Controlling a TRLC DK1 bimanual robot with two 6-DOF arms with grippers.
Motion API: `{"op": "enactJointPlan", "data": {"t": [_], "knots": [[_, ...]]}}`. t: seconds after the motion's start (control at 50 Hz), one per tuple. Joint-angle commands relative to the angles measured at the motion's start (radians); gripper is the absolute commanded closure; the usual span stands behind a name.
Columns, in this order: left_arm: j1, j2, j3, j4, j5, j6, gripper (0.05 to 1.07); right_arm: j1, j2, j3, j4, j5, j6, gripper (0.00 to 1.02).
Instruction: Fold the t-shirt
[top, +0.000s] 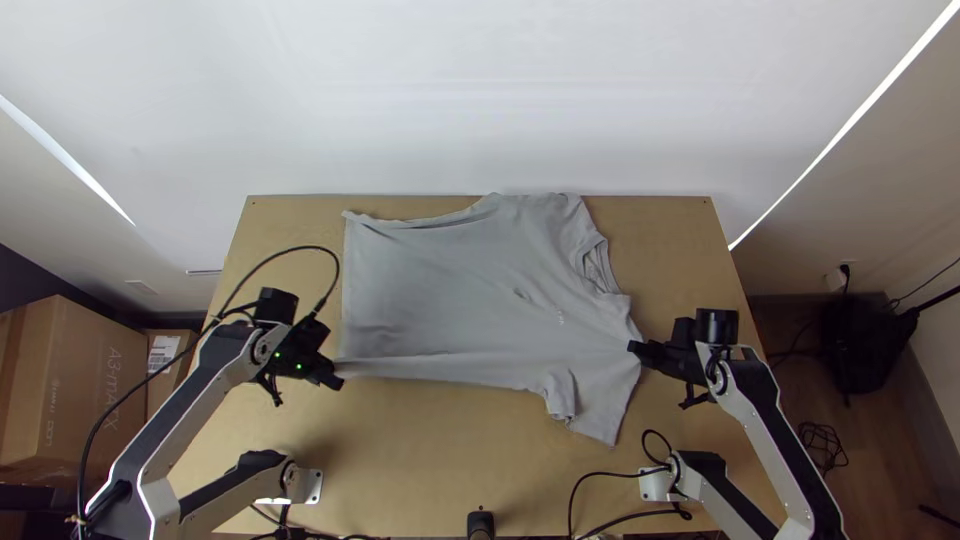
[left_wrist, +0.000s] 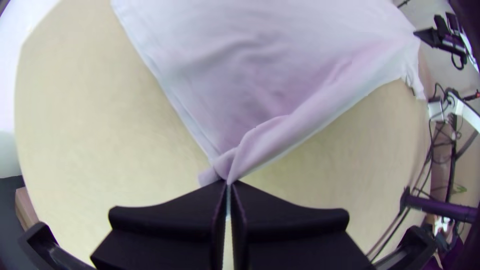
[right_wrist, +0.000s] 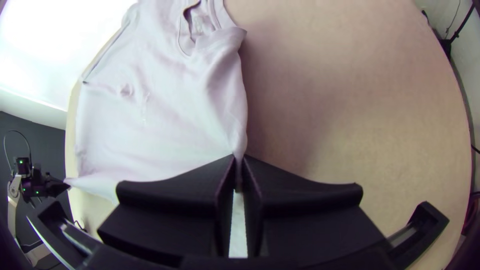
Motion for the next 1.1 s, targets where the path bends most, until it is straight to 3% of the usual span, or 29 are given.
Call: {"op": "enactJointPlan", "data": {"t": [0.0, 0.18, 0.5, 0.84, 1.08], "knots": [[0.043, -0.023, 0.043, 0.072, 0.004, -0.034, 1.05, -0.001, -0.048, 0.077, -0.014, 0.022, -0.035, 1.0], [0.069, -0.048, 0.125, 0.189, 0.004, -0.165, 1.05, 0.023, -0.056, 0.257, -0.028, 0.016, -0.042, 1.0], [0.107, -0.048, 0.442, 0.368, -0.066, -0.364, 1.05, 0.01, 0.119, 0.623, 0.092, 0.011, -0.062, 1.0], [0.147, 0.116, 0.849, 0.466, -0.149, -0.416, 1.05, -0.029, 0.443, 1.172, 0.113, 0.018, -0.07, 1.0], [0.156, 0.158, 1.05, 0.518, -0.175, -0.416, 1.05, -0.023, 0.533, 1.496, 0.109, 0.036, -0.068, 1.0]]}}
